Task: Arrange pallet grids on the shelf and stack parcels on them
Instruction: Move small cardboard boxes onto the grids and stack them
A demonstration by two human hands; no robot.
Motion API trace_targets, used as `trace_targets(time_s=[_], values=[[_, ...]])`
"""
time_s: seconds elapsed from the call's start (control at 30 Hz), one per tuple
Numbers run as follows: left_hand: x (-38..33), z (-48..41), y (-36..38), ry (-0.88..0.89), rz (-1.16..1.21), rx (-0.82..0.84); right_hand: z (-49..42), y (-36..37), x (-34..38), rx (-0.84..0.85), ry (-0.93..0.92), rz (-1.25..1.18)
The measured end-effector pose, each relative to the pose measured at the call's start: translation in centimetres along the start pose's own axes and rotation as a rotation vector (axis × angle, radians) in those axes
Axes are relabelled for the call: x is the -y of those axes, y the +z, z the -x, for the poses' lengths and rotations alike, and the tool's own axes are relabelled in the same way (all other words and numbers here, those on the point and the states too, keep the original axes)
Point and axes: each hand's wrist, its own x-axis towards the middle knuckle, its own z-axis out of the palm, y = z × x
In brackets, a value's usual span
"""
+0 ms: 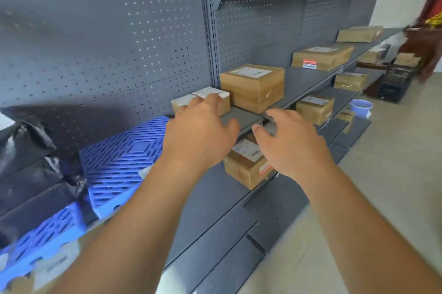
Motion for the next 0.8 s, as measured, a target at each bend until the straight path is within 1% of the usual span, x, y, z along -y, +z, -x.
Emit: trace_targets(time_s=[0.23, 0.43, 0.63, 0.8], values=[[-6.4, -2.3, 9.3, 0.117, 0.006, 0.198, 0.1, -2.0, -9.2, -0.021, 0.217, 0.01], [-10.4, -5.2, 16.8, 0.29, 0.082, 0.308, -1.1, -2.1, -15.7, -0.028, 0.374, 0.026], [-13.2, -9.3, 23.9, 0.451, 0.116, 0.406, -4.6, -1.0, -20.6, -0.051, 0.498, 0.125], [-14.1, -12.9, 29.0, 0.526, 0.129, 0.493, -7.7, 0.8, -23.7, -0.065, 0.608, 0.229]])
